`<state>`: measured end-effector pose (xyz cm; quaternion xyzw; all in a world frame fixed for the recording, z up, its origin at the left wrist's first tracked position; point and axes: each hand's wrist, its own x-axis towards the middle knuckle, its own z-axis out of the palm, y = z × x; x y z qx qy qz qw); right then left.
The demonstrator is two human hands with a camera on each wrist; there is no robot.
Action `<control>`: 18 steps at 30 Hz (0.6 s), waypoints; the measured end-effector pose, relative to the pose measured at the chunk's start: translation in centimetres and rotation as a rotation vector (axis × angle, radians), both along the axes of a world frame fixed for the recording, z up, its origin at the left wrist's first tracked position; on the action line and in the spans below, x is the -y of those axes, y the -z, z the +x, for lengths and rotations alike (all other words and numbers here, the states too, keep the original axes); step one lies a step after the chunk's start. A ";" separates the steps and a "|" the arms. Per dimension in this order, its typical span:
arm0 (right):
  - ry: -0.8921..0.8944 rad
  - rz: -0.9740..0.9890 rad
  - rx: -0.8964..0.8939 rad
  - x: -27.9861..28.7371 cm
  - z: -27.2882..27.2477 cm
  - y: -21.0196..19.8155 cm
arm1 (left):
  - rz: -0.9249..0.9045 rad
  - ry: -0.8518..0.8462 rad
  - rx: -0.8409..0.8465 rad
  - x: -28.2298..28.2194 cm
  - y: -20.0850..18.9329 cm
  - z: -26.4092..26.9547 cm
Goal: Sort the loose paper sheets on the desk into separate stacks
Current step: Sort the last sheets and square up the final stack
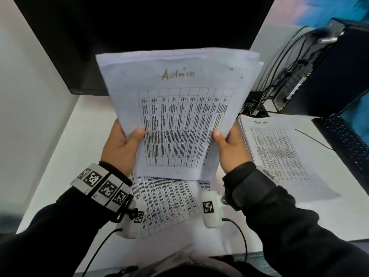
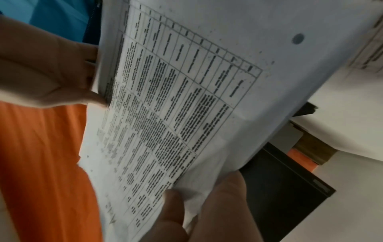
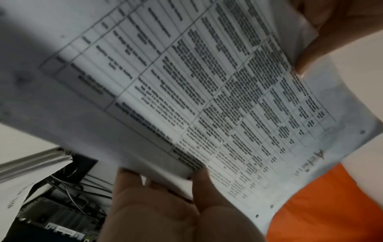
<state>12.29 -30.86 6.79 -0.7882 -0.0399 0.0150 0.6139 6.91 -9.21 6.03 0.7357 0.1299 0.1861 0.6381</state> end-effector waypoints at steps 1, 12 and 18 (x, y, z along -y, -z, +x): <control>0.034 0.011 0.023 0.0 -0.2 -0.1 | 0.003 0.003 0.020 0.2 -0.3 -0.1; 0.035 0.074 -0.024 -0.8 -2.7 2.4 | 0.104 0.029 0.006 1.3 0.9 -2.4; 0.082 0.051 -0.029 -0.7 -1.6 2.8 | 0.087 0.017 0.020 1.1 1.3 -1.2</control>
